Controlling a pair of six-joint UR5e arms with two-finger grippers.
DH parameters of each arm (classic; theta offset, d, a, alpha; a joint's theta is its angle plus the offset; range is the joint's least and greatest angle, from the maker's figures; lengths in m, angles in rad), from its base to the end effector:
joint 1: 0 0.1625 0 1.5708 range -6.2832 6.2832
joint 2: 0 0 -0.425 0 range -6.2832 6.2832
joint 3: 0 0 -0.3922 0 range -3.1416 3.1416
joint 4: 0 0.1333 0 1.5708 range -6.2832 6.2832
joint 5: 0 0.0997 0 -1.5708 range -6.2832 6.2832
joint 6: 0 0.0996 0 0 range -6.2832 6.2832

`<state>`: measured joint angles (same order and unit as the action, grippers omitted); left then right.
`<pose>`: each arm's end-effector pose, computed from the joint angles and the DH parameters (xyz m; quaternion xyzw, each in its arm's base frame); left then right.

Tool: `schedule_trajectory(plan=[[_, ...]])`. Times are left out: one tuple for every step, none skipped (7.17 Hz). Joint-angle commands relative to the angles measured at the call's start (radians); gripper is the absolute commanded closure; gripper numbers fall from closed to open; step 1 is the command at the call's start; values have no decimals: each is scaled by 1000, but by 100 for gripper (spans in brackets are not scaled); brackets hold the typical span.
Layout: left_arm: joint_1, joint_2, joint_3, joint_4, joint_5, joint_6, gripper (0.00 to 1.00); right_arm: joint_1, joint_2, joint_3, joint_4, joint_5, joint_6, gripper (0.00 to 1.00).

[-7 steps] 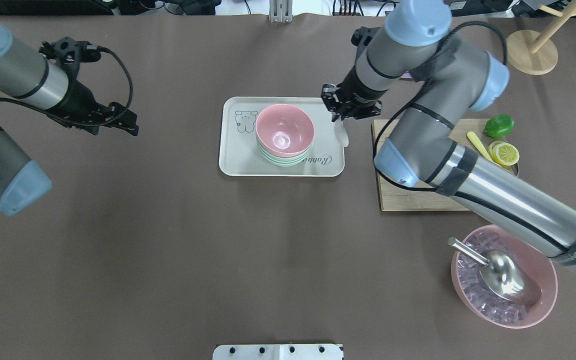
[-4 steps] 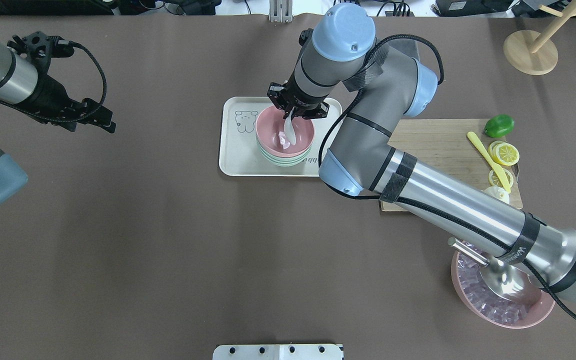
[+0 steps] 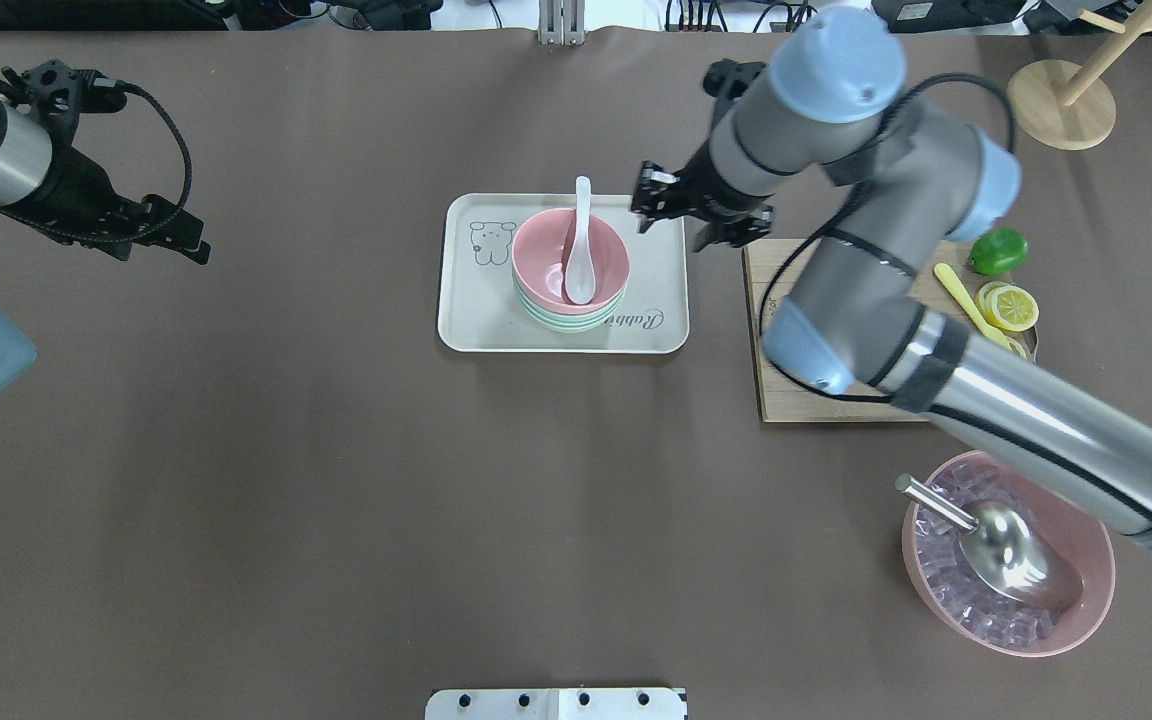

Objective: Stack pink bowl on green and place spoon

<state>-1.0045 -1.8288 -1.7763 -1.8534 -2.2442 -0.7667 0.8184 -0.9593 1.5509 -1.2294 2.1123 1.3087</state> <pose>0.2540 -0.5321 0.3876 0.0802 0.4545 0.0319 0.8866 -0.4168 -0.5652 0.2625 0.0181 -0.4945 0.1206 0.8606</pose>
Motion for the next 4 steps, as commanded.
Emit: schedule_trajectory(plan=[[-41,55,-5,0,-2,82,2,242,-256,94,-5,215,-316,0],[-81,84,3,3,1,183,2,327,-354,81,-7,227,-558,0],[-136,117,8,34,1,305,2,419,-404,22,-9,236,-786,0],[-210,127,3,128,0,475,2,485,-435,-51,-6,244,-975,0]])
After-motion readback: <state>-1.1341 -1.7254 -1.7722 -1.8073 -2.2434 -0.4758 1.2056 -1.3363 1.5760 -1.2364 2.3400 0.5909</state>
